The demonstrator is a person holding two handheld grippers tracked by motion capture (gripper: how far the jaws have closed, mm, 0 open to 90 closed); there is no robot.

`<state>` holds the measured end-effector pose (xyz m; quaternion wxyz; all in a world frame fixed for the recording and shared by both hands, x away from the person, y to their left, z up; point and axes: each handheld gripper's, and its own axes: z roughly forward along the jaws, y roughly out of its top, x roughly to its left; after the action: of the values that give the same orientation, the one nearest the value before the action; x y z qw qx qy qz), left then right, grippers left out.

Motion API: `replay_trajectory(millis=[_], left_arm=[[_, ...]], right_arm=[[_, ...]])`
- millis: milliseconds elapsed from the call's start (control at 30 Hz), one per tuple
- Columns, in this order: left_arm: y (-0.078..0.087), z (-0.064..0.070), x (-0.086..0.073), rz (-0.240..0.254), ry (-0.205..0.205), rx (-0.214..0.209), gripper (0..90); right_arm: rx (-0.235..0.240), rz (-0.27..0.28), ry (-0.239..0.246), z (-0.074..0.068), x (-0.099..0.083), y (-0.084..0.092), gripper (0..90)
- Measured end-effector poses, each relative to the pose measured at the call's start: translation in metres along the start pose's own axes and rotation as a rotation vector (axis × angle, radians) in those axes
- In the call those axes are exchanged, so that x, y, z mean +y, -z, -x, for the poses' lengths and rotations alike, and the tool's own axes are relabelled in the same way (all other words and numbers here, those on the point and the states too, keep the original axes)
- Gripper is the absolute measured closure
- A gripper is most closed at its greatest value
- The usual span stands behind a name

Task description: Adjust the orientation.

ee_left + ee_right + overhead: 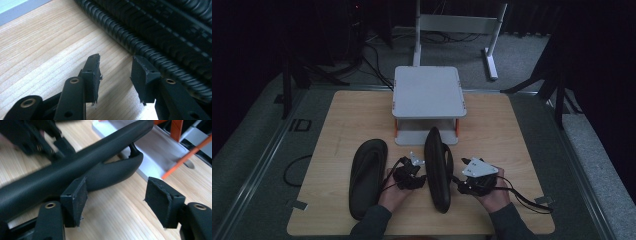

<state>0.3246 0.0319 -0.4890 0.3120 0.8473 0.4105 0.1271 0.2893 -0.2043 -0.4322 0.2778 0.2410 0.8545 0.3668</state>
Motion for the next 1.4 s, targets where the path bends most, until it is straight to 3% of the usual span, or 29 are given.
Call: replay_trajectory(millis=[100, 200, 400, 433, 467, 500, 567, 667, 767, 933, 1033, 1133, 1167, 1200, 1400], left_arm=[[0.002, 0.0, 0.0, -0.009, 0.02, -0.007, 57.0], [0.009, 0.001, -0.002, 0.013, 0.042, -0.02, 54.9], [0.048, 0.001, 0.003, 0.142, 0.081, -0.027, 53.9], [0.048, 0.001, 0.003, 0.142, 0.081, -0.027, 53.9], [0.063, -0.001, 0.008, 0.197, 0.076, -0.013, 53.9], [0.068, -0.002, 0.011, 0.221, 0.073, -0.014, 53.8], [0.075, -0.007, 0.016, 0.253, 0.076, 0.006, 54.1], [0.072, -0.016, 0.021, 0.229, 0.087, -0.02, 53.1], [0.06, -0.022, 0.018, 0.176, 0.108, -0.013, 53.5], [0.052, -0.022, 0.009, 0.134, 0.106, 0.014, 53.3], [0.058, -0.024, 0.007, 0.165, 0.12, 0.019, 53.1], [0.068, -0.023, 0.01, 0.228, 0.118, 0.016, 52.9], [0.068, -0.023, 0.01, 0.228, 0.118, 0.016, 52.6], [0.073, -0.02, 0.012, 0.258, 0.105, 0.034, 52.6], [0.078, -0.017, 0.012, 0.253, 0.09, 0.045, 52.6]], right_arm=[[0.015, 0.019, -0.012, 0.001, 0.004, -0.001, 34.3], [0.05, 0.042, -0.029, 0.0, 0.008, -0.003, 34.2], [0.109, 0.073, -0.036, -0.006, 0.015, -0.007, 34.4], [0.109, 0.073, -0.036, -0.006, 0.015, -0.007, 34.4], [0.116, 0.072, -0.027, -0.007, 0.017, -0.008, 35.0], [0.146, 0.073, -0.012, -0.012, 0.02, -0.012, 37.1], [0.155, 0.05, 0.011, -0.018, 0.022, -0.018, 37.5], [0.159, 0.024, 0.052, -0.026, 0.022, -0.028, 37.5], [0.146, -0.006, 0.044, -0.027, 0.019, -0.034, 37.5], [0.149, 0.012, 0.019, -0.022, 0.021, -0.038, 37.5], [0.188, 0.046, -0.008, -0.022, 0.023, -0.038, 37.5], [0.182, 0.046, -0.002, -0.022, 0.023, -0.037, 37.4], [0.182, 0.046, -0.002, -0.022, 0.023, -0.037, 37.4], [0.176, 0.038, -0.001, -0.021, 0.023, -0.037, 37.4], [0.17, 0.041, -0.007, -0.018, 0.023, -0.041, 37.4]])
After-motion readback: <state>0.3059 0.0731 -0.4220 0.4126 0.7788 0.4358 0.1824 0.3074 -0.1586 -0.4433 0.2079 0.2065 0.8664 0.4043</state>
